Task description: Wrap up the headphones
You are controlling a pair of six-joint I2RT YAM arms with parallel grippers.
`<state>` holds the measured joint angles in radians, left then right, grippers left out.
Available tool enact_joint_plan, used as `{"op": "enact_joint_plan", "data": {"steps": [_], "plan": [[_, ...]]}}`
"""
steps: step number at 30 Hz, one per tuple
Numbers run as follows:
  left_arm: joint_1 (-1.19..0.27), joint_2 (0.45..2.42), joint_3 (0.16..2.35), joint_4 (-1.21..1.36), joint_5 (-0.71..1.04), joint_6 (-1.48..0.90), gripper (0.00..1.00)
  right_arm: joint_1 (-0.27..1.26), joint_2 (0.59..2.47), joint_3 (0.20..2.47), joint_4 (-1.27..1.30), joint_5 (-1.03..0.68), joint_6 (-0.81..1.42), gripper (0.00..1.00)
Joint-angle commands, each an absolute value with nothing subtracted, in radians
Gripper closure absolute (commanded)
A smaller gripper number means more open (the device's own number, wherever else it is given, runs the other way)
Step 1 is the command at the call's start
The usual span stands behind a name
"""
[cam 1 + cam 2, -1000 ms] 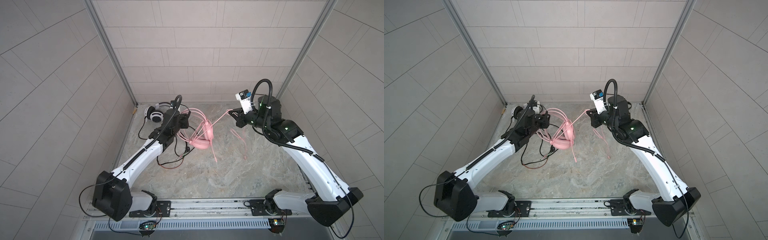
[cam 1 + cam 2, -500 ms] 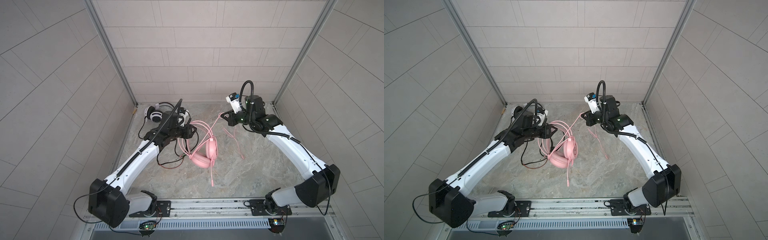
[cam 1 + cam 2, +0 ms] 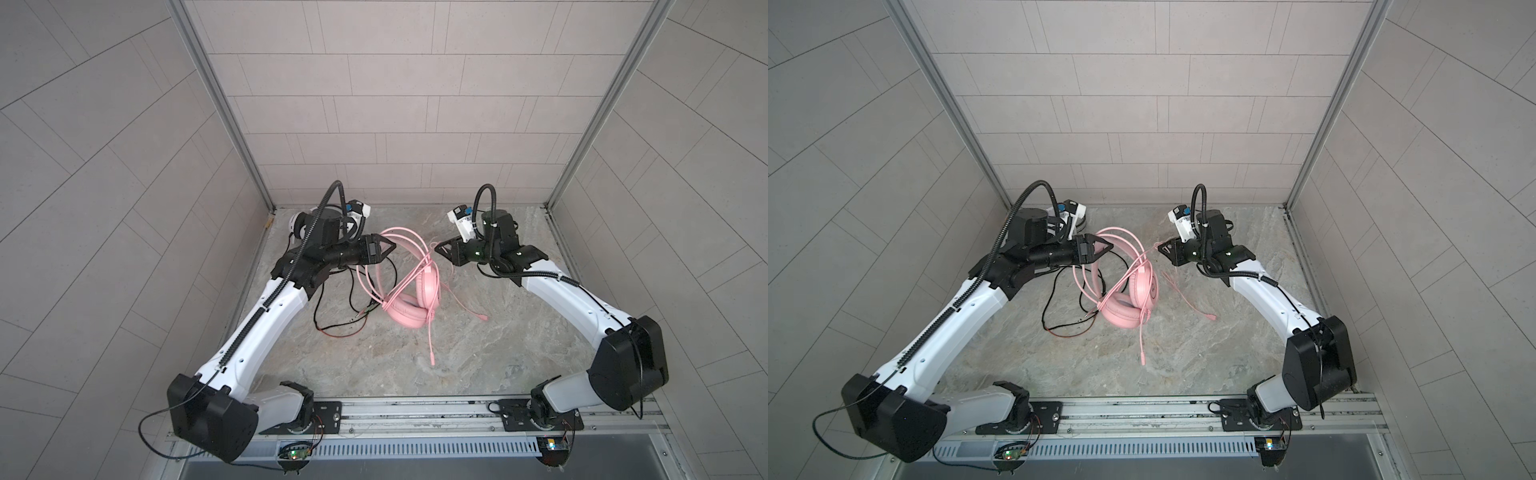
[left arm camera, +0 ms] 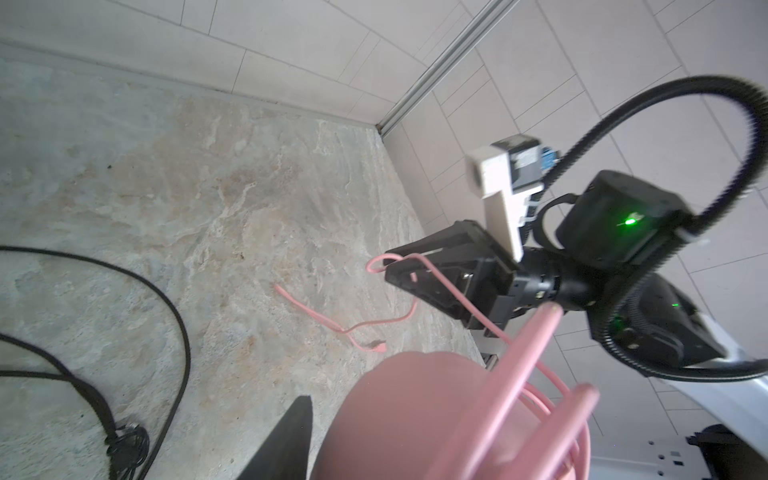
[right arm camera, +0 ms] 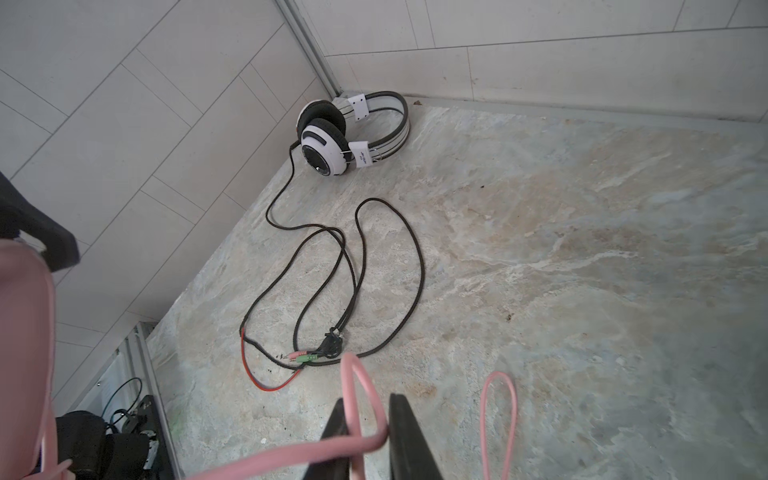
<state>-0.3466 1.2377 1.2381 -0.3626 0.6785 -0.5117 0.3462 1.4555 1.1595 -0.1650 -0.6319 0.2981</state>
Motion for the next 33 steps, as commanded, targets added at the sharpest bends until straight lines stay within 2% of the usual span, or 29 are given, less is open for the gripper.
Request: {"op": "enact_joint_plan", "data": {"steps": [1, 6, 11, 16, 20, 29, 33], "plan": [[-0.325, 1.204, 1.297, -0.327, 0.778, -0.581, 1.0, 0.338, 1.478, 1.123, -0.064, -0.667, 0.34, 0.81], [-0.298, 1.218, 1.337, -0.271, 0.847, -0.666, 1.0, 0.339, 1.511, 1.1, -0.021, -0.688, 0.355, 0.84], [-0.286, 1.239, 1.361, -0.205, 0.902, -0.734, 1.0, 0.339, 1.539, 1.092, 0.023, -0.703, 0.364, 0.91], [-0.277, 1.251, 1.323, 0.029, 0.982, -0.954, 1.0, 0.34, 1.574, 1.085, 0.066, -0.709, 0.382, 0.92], [-0.275, 1.244, 1.312, 0.107, 0.996, -1.028, 1.0, 0.341, 1.597, 1.071, 0.103, -0.709, 0.398, 0.94], [-0.268, 1.245, 1.297, 0.304, 0.918, -1.198, 1.0, 0.357, 1.664, 1.06, 0.189, -0.731, 0.455, 0.92], [-0.269, 1.246, 1.238, 0.366, 0.837, -1.231, 1.0, 0.379, 1.661, 1.039, 0.293, -0.771, 0.527, 0.87]]}}
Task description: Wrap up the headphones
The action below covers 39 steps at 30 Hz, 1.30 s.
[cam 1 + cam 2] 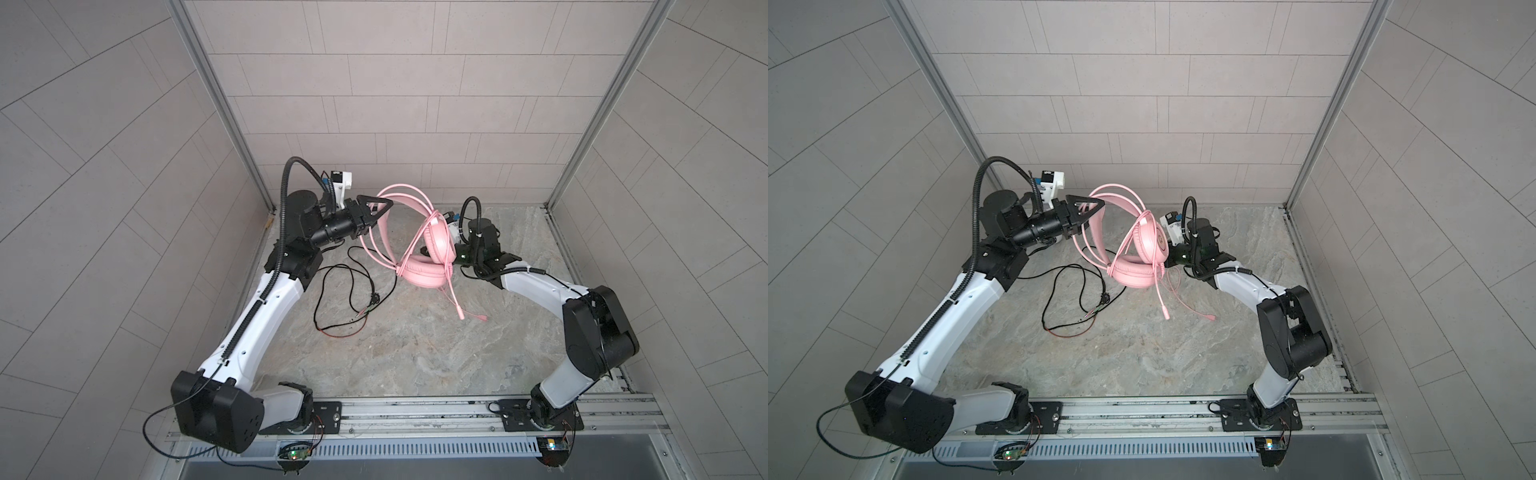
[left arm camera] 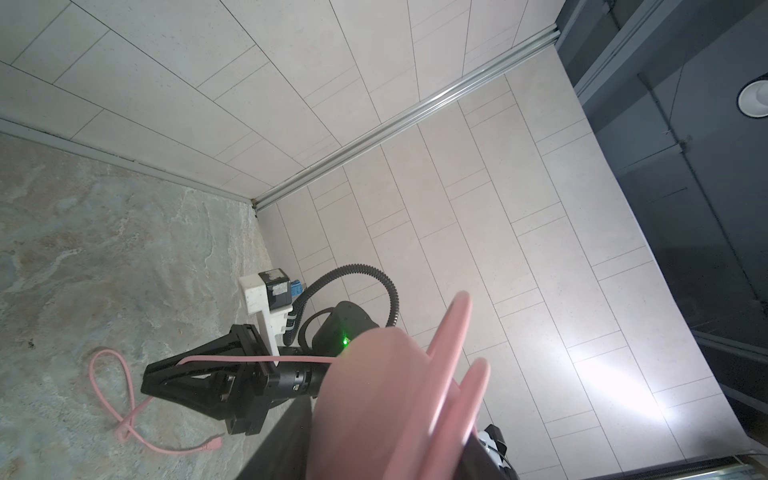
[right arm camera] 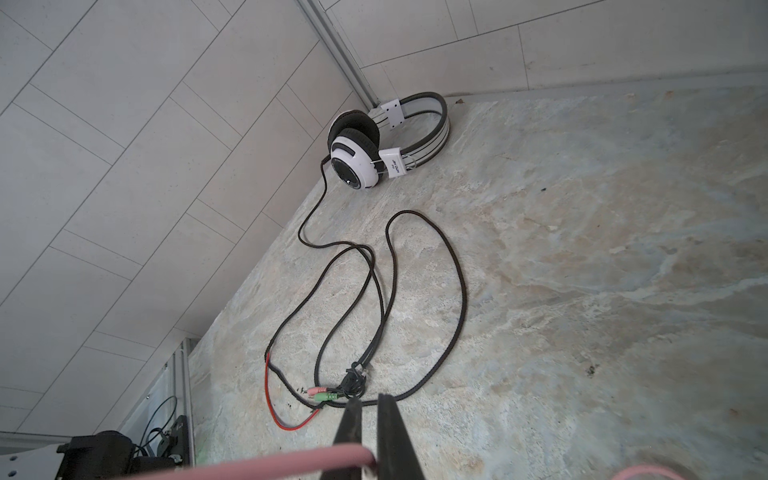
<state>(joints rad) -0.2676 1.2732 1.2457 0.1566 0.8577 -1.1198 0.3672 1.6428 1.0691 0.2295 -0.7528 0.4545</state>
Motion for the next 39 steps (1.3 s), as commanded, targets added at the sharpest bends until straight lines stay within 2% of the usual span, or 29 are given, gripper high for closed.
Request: {"op": "enact_joint_plan", "data": {"steps": [1, 6, 13, 20, 27, 29, 33, 36, 39], "plan": [[-0.269, 1.25, 1.229, 0.379, 0.825, -1.239, 1.0, 0.379, 1.665, 1.032, 0.334, -0.782, 0.558, 0.86], [-0.271, 1.274, 1.205, 0.498, 0.81, -1.324, 1.0, 0.39, 1.7, 1.039, 0.431, -0.789, 0.64, 0.84], [-0.27, 1.28, 1.223, 0.59, 0.784, -1.397, 1.0, 0.417, 1.825, 1.05, 0.562, -0.763, 0.682, 0.77], [-0.269, 1.279, 1.246, 0.6, 0.776, -1.413, 1.0, 0.425, 2.026, 1.149, 0.734, -0.755, 0.799, 0.73], [-0.256, 1.291, 1.28, 0.595, 0.781, -1.423, 1.0, 0.47, 2.111, 1.183, 0.738, -0.724, 0.798, 0.73], [-0.245, 1.3, 1.302, 0.596, 0.777, -1.424, 1.0, 0.474, 2.109, 1.157, 0.733, -0.718, 0.786, 0.74], [-0.223, 1.331, 1.363, 0.585, 0.749, -1.416, 1.0, 0.475, 2.072, 1.087, 0.726, -0.709, 0.767, 0.85], [-0.212, 1.347, 1.383, 0.53, 0.642, -1.373, 1.0, 0.485, 2.018, 1.024, 0.722, -0.696, 0.761, 0.89], [-0.213, 1.349, 1.364, 0.423, 0.457, -1.331, 1.0, 0.502, 1.933, 0.931, 0.715, -0.639, 0.745, 0.91]]}}
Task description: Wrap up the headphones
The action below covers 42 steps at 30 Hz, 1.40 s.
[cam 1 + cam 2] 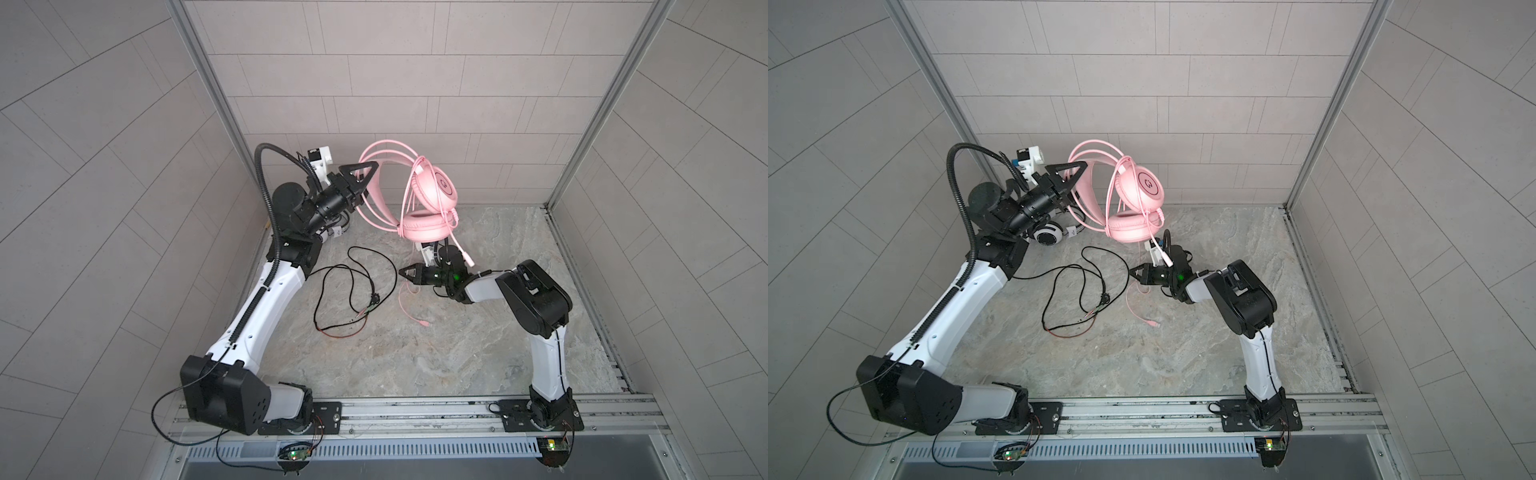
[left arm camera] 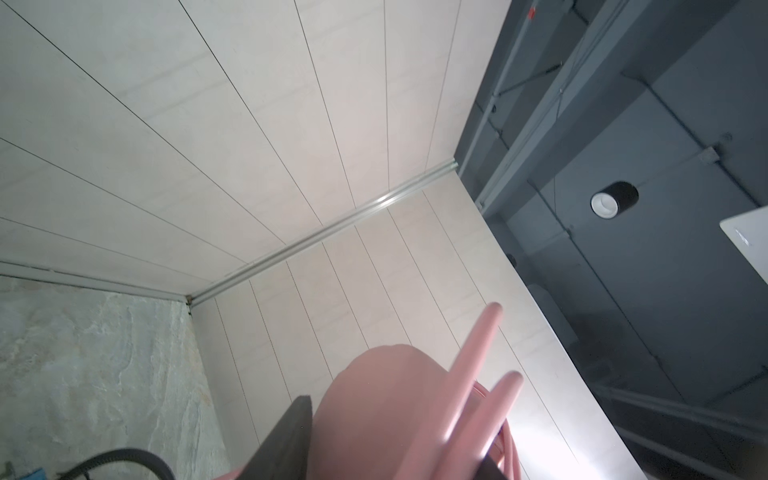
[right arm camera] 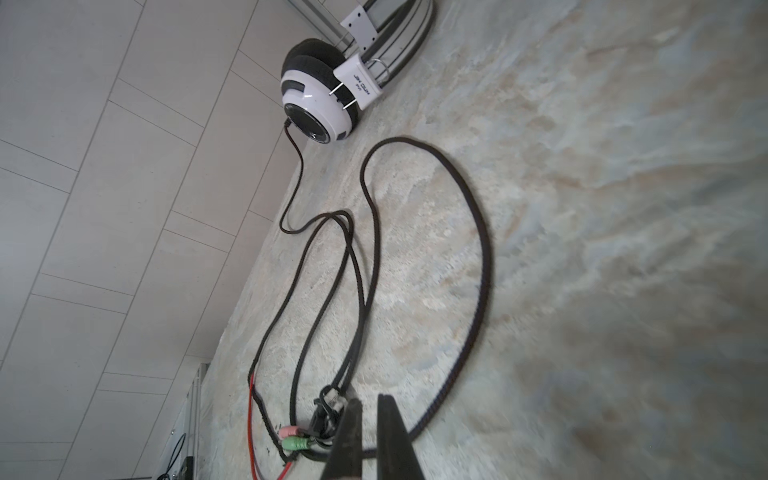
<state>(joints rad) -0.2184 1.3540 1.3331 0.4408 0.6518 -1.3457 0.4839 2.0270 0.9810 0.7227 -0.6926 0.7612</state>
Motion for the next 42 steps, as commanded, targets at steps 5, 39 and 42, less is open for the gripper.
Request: {"op": "enact_joint_plan", "data": {"steps": [5, 39, 42], "plan": [[-0.211, 1.363, 1.305, 0.36, 0.209, -1.252, 1.0, 0.563, 1.794, 0.804, 0.697, -0.578, 0.723, 0.92], [-0.407, 1.436, 1.088, 0.304, -0.462, -0.554, 1.0, 0.949, 1.123, 1.223, -0.575, 0.092, 0.032, 0.92], [-0.444, 1.419, 1.065, 0.278, -0.447, -0.469, 1.0, 0.912, 1.13, 1.26, -0.605, 0.14, 0.0, 0.92]]}}
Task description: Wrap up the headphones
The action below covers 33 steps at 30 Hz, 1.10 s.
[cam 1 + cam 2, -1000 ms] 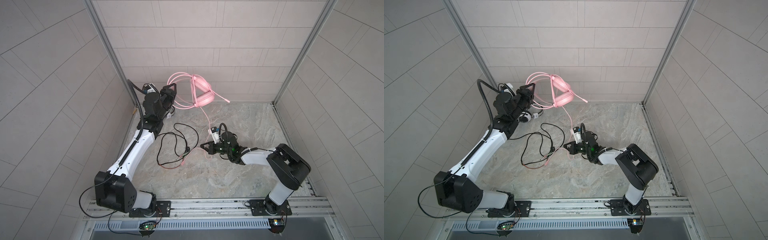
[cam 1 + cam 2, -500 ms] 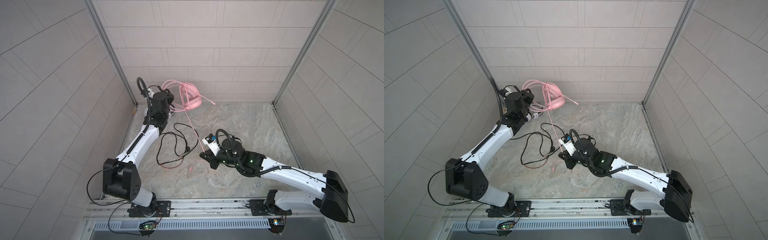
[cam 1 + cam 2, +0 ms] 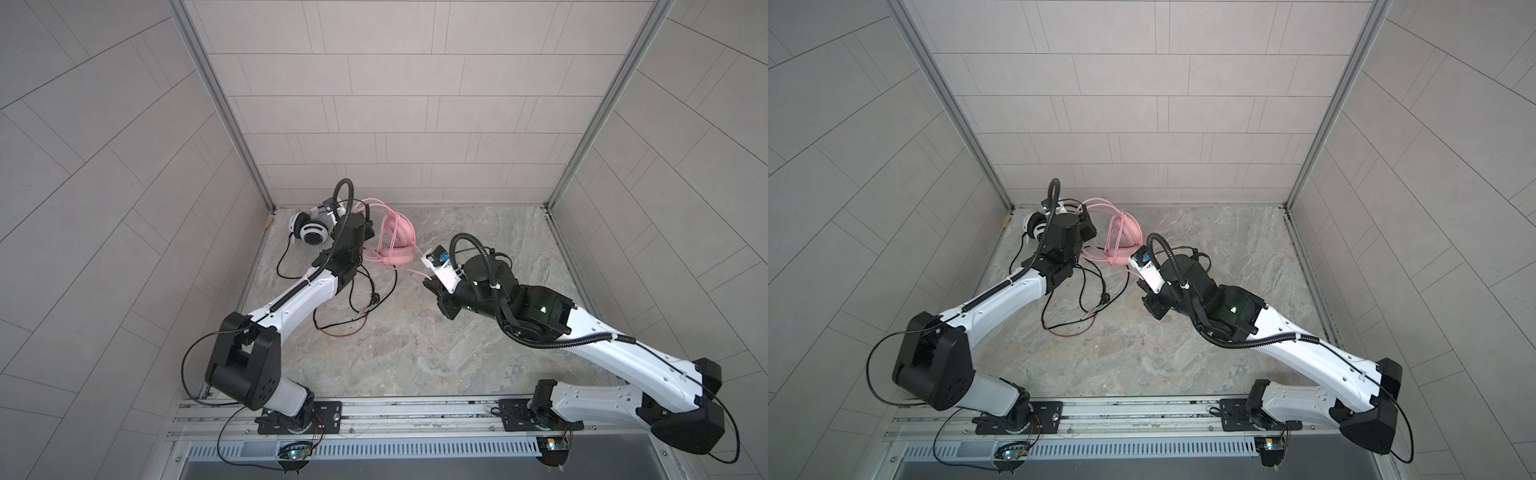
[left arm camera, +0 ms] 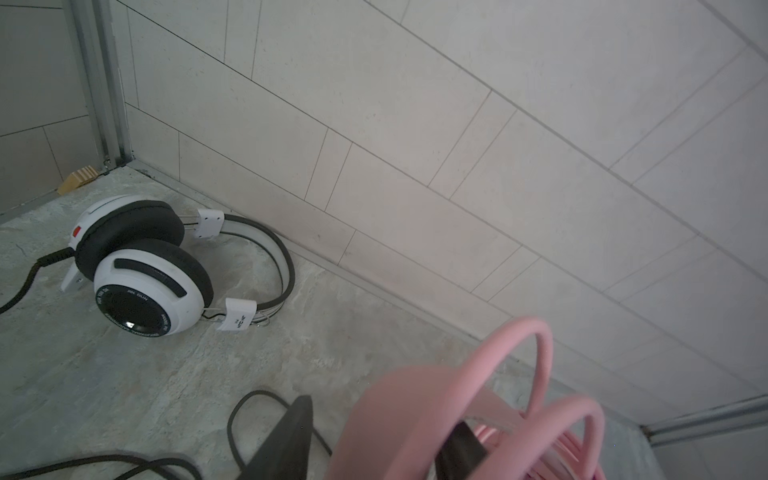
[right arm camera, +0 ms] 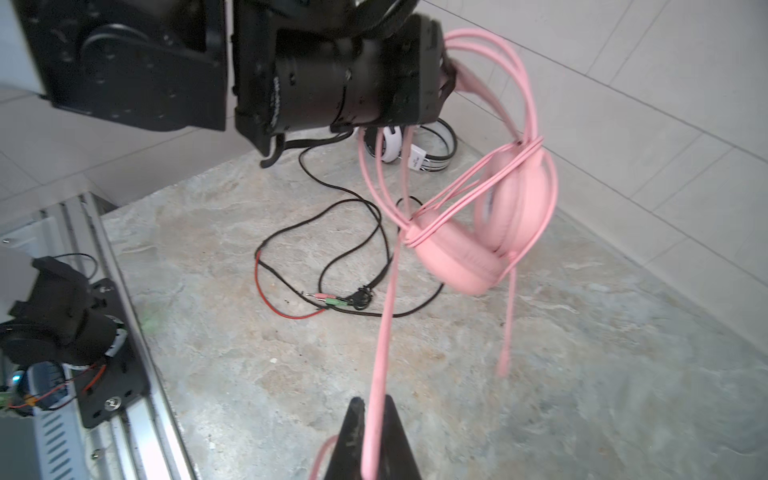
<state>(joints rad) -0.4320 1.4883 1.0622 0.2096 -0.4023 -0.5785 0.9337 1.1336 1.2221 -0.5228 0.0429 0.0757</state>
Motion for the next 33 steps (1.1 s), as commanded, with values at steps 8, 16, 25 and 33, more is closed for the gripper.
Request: {"op": "enact_joint_plan", "data": {"steps": [8, 16, 25, 33], "plan": [[-0.49, 1.316, 1.068, 0.104, -0.307, -0.254, 1.0, 0.729, 1.14, 1.321, -0.627, 0.136, -0.026, 0.91], [-0.506, 1.233, 1.138, -0.147, -0.078, -0.178, 1.0, 0.63, 1.167, 1.368, -0.592, 0.091, -0.011, 0.91], [-0.514, 1.267, 1.258, -0.369, 0.211, -0.158, 1.0, 0.55, 1.261, 1.467, -0.518, -0.014, 0.008, 0.91], [-0.508, 1.263, 1.276, -0.341, 0.489, -0.241, 1.0, 0.45, 1.355, 1.447, -0.499, -0.146, 0.057, 0.91]]}}
